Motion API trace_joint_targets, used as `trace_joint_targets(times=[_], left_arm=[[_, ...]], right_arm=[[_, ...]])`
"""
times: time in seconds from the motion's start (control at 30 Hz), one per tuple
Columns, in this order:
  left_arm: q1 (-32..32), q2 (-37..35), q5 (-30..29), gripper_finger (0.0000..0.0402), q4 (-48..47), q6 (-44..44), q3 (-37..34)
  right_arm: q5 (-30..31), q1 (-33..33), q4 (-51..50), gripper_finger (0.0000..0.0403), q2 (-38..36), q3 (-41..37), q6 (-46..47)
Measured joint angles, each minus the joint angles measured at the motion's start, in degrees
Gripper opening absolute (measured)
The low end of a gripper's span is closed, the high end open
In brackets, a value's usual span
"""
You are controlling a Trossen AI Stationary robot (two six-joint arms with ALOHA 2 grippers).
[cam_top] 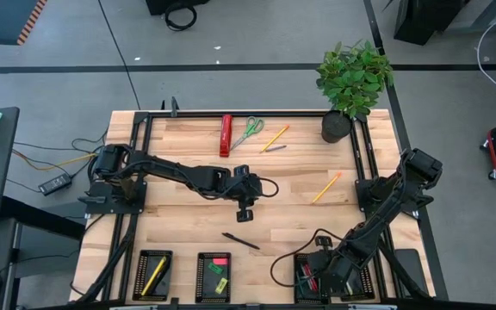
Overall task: Sort crayons/erasers/pens/pencils in bins
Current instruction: Put the left gray crayon into the middle right black bin
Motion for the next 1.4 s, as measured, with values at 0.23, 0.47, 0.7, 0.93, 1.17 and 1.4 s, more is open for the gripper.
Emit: trace_joint_targets(times=[0.23, 0.47, 0.7, 0.93, 1.17, 1.4], left_arm=[[0.04, 0.0, -0.02, 0.0078, 1.22, -2.74, 0.0], [-0.3, 0.0, -0.29, 0.0073, 1.22, -5.77, 0.0], [-1.68, 0.0, -2.3, 0.0073, 1.21, -7.78, 0.0], [-2.9, 0.0, -3.99, 0.0066, 1.2, -10.01, 0.0], [-4.18, 0.0, -5.04, 0.0065, 1.1, -11.31, 0.0], [-5.1, 0.0, -6.26, 0.0064, 1.09, -11.76, 0.0]], right_arm=[[0.73, 0.05, -0.02, 0.0133, 0.0, 0.0, -1.26], [-0.1, 0.67, -0.02, 0.0133, 0.0, 0.0, -3.23], [-0.24, 0.68, -0.57, 0.0133, 0.0, 0.0, -5.08], [-0.34, 0.68, -1.81, 0.0133, -0.02, -0.5, -5.2], [-0.32, 0.66, -1.77, 0.0133, -0.02, -1.7, -5.19], [-0.34, 0.11, -1.67, 0.0106, -0.02, -1.72, -5.86]])
